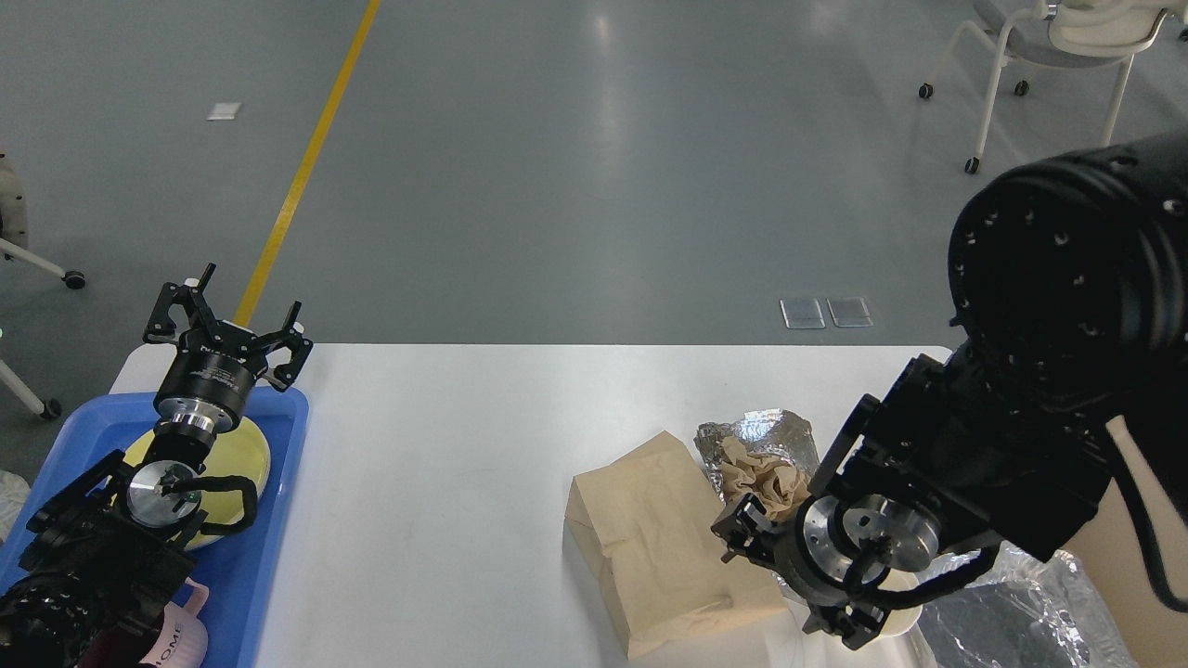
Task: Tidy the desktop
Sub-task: 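Lower the right gripper onto the brown paper bag and grasp it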
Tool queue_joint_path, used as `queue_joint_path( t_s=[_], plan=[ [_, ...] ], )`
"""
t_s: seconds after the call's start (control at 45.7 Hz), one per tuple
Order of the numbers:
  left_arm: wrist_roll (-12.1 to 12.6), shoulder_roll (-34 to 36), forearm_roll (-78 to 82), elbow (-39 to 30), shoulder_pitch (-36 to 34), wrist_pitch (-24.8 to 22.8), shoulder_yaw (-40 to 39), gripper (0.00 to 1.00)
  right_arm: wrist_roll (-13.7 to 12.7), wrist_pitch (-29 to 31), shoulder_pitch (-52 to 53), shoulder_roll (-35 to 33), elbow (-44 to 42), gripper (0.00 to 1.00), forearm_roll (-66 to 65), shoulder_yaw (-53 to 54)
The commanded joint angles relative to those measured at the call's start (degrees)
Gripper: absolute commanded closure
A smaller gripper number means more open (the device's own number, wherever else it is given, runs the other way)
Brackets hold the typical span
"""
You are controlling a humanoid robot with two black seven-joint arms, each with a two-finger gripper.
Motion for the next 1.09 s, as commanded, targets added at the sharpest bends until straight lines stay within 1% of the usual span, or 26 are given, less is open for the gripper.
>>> queue_joint_path(
  t_s=[0.0, 0.131, 0.153, 0.284, 0.35, 0.438, 0.503, 0.547, 0.591, 0.613, 0.635, 0.7, 0.722, 0.766, 0.81, 0.941, 1.072],
  plan=[
    [0.0, 0.08, 0.03, 0.0, -0.02, 0.0, -0.03, 0.02, 0.39, -3.16, -5.34, -1.43, -0.5, 0.0, 3.55, 3.38],
    [0.0, 0.08, 0.03, 0.0, 0.06, 0.0, -0.03, 0.02, 0.66, -8.08, -8.41, -4.78, -1.56, 0.0, 8.48, 11.73],
    [0.0, -0.01, 0.03, 0.0, -0.02, 0.0, -0.03, 0.02, 0.74, -11.22, -10.16, -4.69, -1.64, 0.0, 8.48, 13.74],
    [0.0, -0.01, 0.03, 0.0, 0.06, 0.0, -0.03, 0.02, 1.36, -19.33, -15.71, -4.87, -4.89, 0.0, 8.48, 18.32],
    [0.0, 0.08, 0.03, 0.0, -0.02, 0.0, -0.03, 0.02, 2.41, -21.0, -17.38, -5.13, -7.35, 0.0, 8.57, 20.17],
    [0.0, 0.08, -0.05, 0.0, 0.07, 0.0, -0.03, 0.02, 4.08, -21.45, -19.23, -5.57, -9.73, 0.0, 8.74, 21.67],
    [0.0, 0.08, 0.03, 0.0, -0.02, 0.0, -0.03, 0.02, 4.43, -21.88, -21.33, -5.48, -10.96, 0.03, 8.74, 22.72],
    [0.0, 0.08, -0.05, 0.0, 0.07, 0.0, 0.05, 0.02, 5.22, -22.32, -22.48, -5.48, -12.1, 0.06, 8.92, 24.21],
    [0.0, 0.08, 0.03, 0.0, 0.07, 0.0, -0.03, 0.02, 6.28, -23.46, -23.44, -5.48, -13.07, 0.13, 8.92, 25.71],
    [0.0, 0.08, 0.03, 0.0, -0.02, 0.0, 0.05, 0.02, 6.8, -24.25, -23.71, -5.48, -13.42, 0.19, 8.92, 26.24],
    [0.0, 0.08, 0.03, 0.0, 0.06, 0.0, -0.03, 0.02, 7.42, -25.3, -23.89, -5.57, -13.68, 0.28, 8.92, 26.68],
    [0.0, 0.08, 0.03, 0.0, 0.07, 0.0, 0.06, 0.02, 8.65, -27.77, -24.06, -5.48, -13.77, 0.6, 8.48, 27.12],
    [0.0, 0.08, 0.03, 0.0, 0.07, 0.0, 0.06, 0.02, 8.83, -28.12, -24.06, -5.48, -13.77, 0.68, 8.31, 27.12],
    [0.0, 0.08, 0.03, 0.0, 0.07, 0.0, -0.03, 0.02, 9.27, -29.09, -24.24, -5.48, -13.77, 0.8, 8.04, 27.12],
    [0.0, 0.08, -0.05, 0.0, 0.07, 0.0, 0.06, 0.02, 9.36, -29.36, -24.41, -5.39, -13.77, 1.0, 7.95, 27.03],
    [0.0, 0.08, 0.03, 0.0, -0.02, 0.0, 0.06, 0.02, 10.23, -30.94, -24.33, -5.31, -13.16, 1.0, 7.78, 27.03],
    [0.0, 0.08, -0.05, 0.0, 0.07, 0.0, 0.06, 0.02, 10.23, -31.11, -24.24, -5.22, -12.46, 1.0, 7.78, 27.12]
  ],
)
